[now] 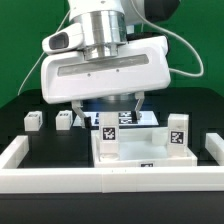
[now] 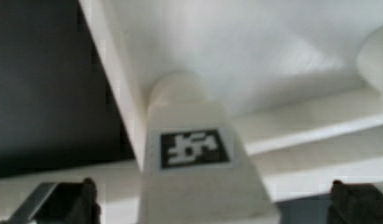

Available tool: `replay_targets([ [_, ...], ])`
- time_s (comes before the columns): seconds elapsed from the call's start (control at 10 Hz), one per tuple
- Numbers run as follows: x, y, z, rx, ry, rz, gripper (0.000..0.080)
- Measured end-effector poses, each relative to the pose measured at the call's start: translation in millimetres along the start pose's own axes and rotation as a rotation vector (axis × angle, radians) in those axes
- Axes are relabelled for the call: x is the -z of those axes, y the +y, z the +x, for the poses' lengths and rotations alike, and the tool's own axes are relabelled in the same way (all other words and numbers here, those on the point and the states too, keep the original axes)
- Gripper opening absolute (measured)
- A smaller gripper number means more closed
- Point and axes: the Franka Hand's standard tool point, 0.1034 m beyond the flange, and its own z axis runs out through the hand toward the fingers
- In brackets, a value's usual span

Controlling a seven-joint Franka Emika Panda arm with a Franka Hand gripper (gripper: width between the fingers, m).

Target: Assemble square table

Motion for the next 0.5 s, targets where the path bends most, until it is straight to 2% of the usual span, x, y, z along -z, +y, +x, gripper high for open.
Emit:
replay_targets([
  [0.1,4.4,-2.1,8.5,0.003,-0.035,0.014,0.0649],
  [0.2,3.8,-0.8,12.8,0.006,-0.012,0.01,0.0649],
  [0.5,2.9,-1.0,11.5,0.006,-0.015,0.01,0.0649],
])
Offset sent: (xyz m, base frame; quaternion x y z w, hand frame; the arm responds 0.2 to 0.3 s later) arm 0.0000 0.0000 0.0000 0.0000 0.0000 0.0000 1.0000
